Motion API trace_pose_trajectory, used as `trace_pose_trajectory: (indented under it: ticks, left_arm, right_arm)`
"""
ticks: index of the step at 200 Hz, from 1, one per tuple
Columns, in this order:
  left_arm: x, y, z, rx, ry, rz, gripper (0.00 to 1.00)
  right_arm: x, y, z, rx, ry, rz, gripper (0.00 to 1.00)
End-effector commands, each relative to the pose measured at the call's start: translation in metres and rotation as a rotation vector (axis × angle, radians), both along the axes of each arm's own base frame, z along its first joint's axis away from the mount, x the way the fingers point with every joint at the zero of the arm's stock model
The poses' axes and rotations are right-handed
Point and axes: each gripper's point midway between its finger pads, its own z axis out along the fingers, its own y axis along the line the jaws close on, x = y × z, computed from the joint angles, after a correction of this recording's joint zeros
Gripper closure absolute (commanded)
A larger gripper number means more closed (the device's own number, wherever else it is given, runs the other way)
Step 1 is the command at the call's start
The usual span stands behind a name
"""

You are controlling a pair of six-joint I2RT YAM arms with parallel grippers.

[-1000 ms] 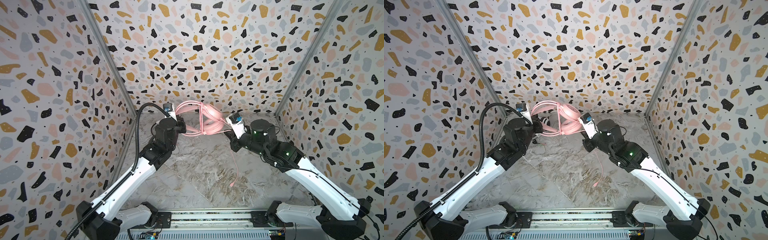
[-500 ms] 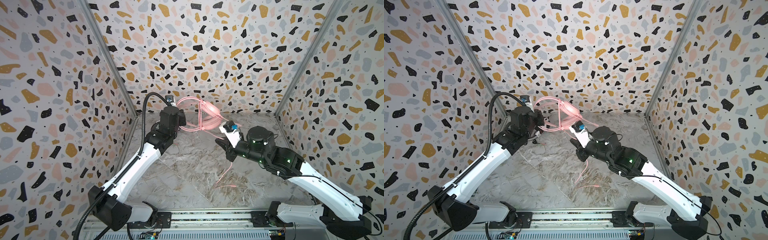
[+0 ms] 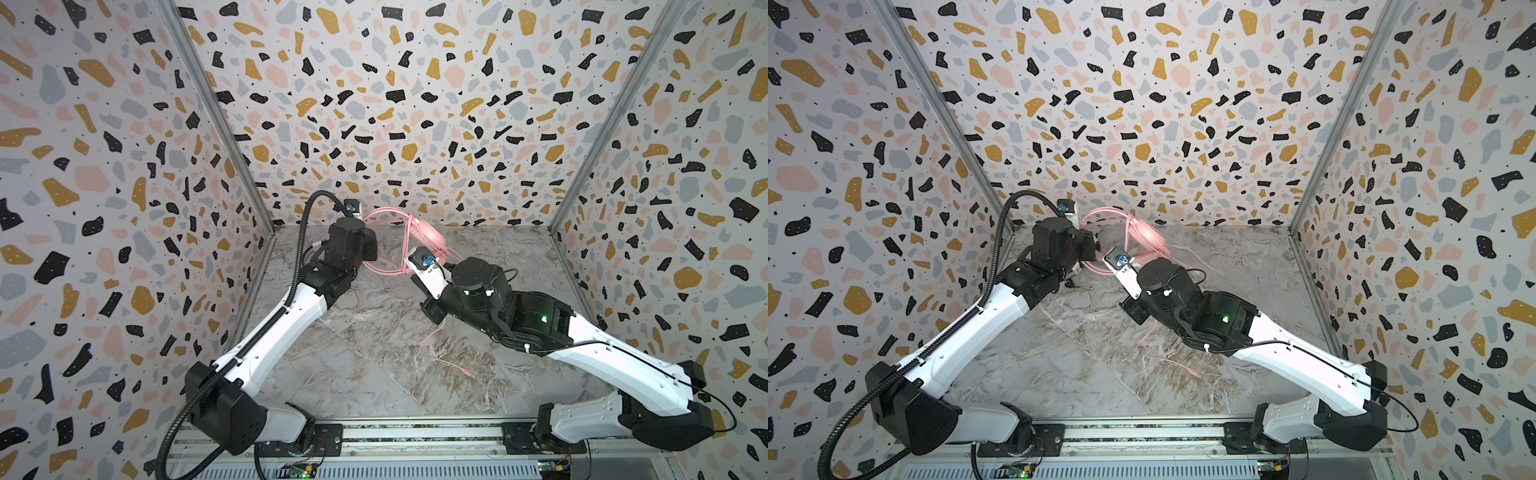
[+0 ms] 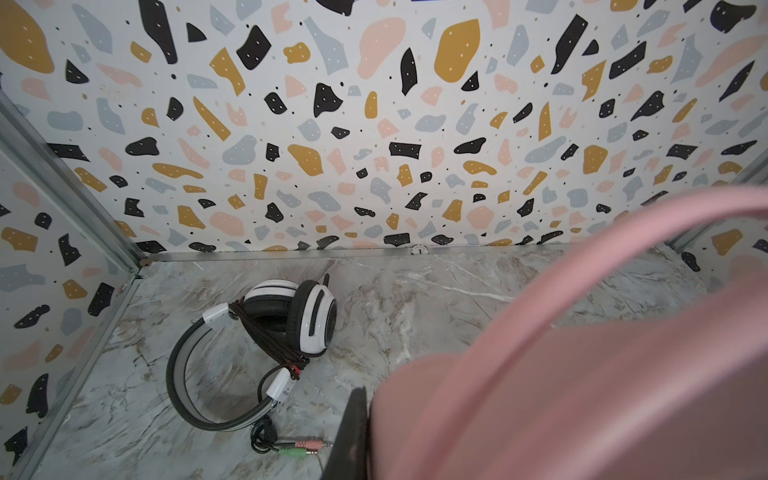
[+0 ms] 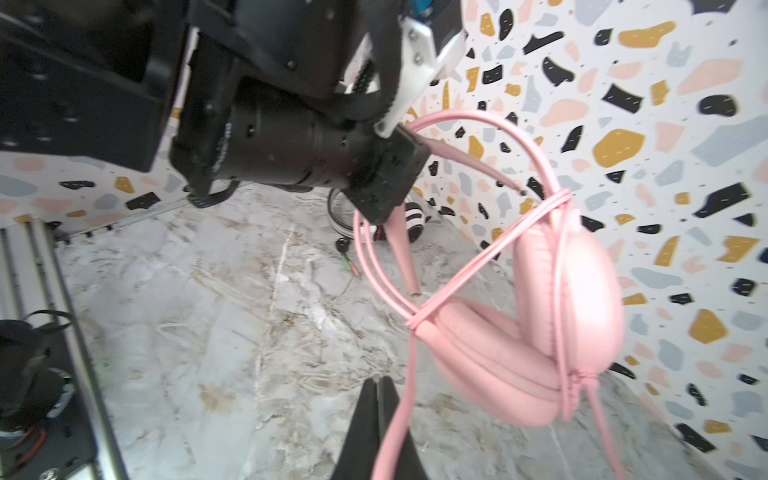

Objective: Wrap the headphones

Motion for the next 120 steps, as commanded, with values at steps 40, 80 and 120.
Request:
trace_pose_trajectory:
  ticks: [40, 80, 120]
  left_arm:
    - [-0.034, -0.047, -0.026, 0.181, 0.056, -0.259, 1.0]
    - [-0.058, -0.029, -0.037, 0.261, 0.063, -0.278, 1.0]
    - [-0.078, -0.026, -0.044, 0.273, 0.078, -0.34, 1.0]
  right_arm:
    - [0.039, -0.055, 0.101, 0.073, -0.256, -0.181, 0.94]
    - [0.067, -0.081, 0.107, -0.026, -0.341, -0.345, 0.94]
    - [0.088, -0.103, 0.123, -0.029, -0.379, -0.436, 0.93]
